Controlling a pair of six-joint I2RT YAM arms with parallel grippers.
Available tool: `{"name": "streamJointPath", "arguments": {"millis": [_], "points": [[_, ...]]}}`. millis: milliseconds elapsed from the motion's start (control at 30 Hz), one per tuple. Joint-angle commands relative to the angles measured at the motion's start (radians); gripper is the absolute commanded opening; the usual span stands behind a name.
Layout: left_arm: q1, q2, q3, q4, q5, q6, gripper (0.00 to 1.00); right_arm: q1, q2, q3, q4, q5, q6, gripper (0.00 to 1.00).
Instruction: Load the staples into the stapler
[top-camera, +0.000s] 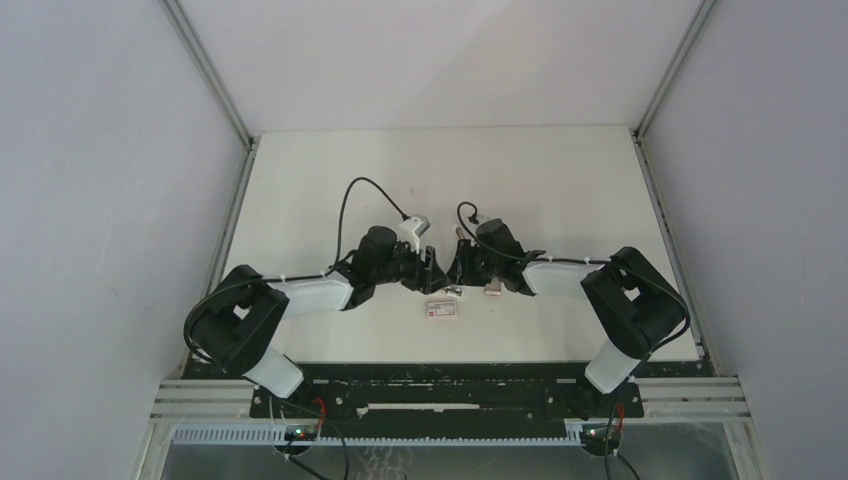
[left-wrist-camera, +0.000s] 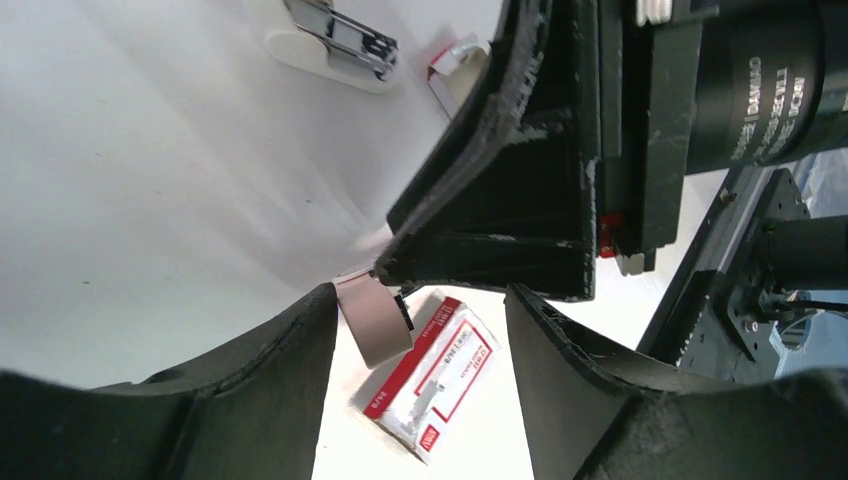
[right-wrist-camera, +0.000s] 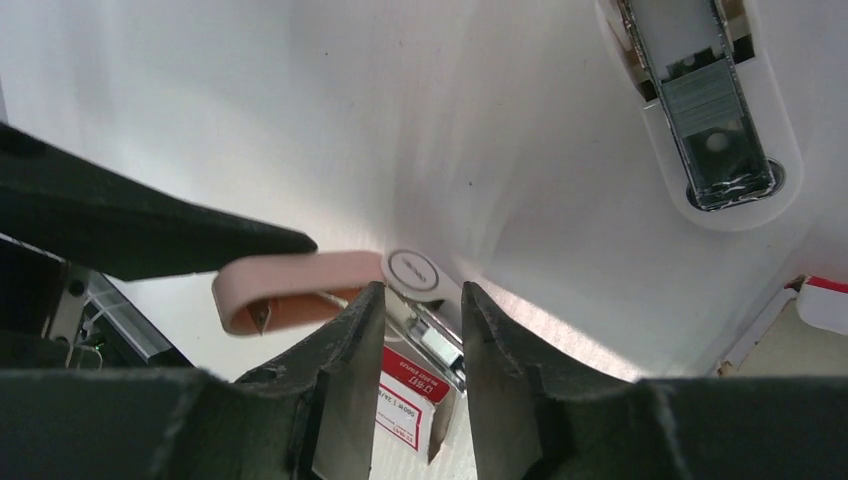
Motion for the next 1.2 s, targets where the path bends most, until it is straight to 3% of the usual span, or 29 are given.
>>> {"name": "streamJointPath", "arguments": {"millis": [0, 200, 633, 933, 1167], "points": [[-0.033, -0.044, 0.032, -0.012, -0.042, 0.013, 0.66, -0.003, -0.016, 0.006, 0.022, 0.035, -0.003, 0.33], [-0.036, -0.054, 0.024, 0.009, -0.016, -0.003, 0.67, -0.017, -0.071, -0.003, -0.023, 0.084, -0.033, 0.33], [-0.041, -0.103, -0.008, -0.043, -0.123, -0.020, 0.67, -0.014, -0.268, -0.135, -0.095, 0.108, 0.012, 0.41], [-0.047, -0.104, 0.001, -0.067, -0.094, -0.026, 0.66, 0.025, -0.210, -0.162, -0.014, 0.063, 0.078, 0.44], [-0.061, -0.117, 0.005, -0.085, -0.080, -0.030, 0.66, 0.029, -0.149, -0.162, 0.033, 0.057, 0.092, 0.38]]}}
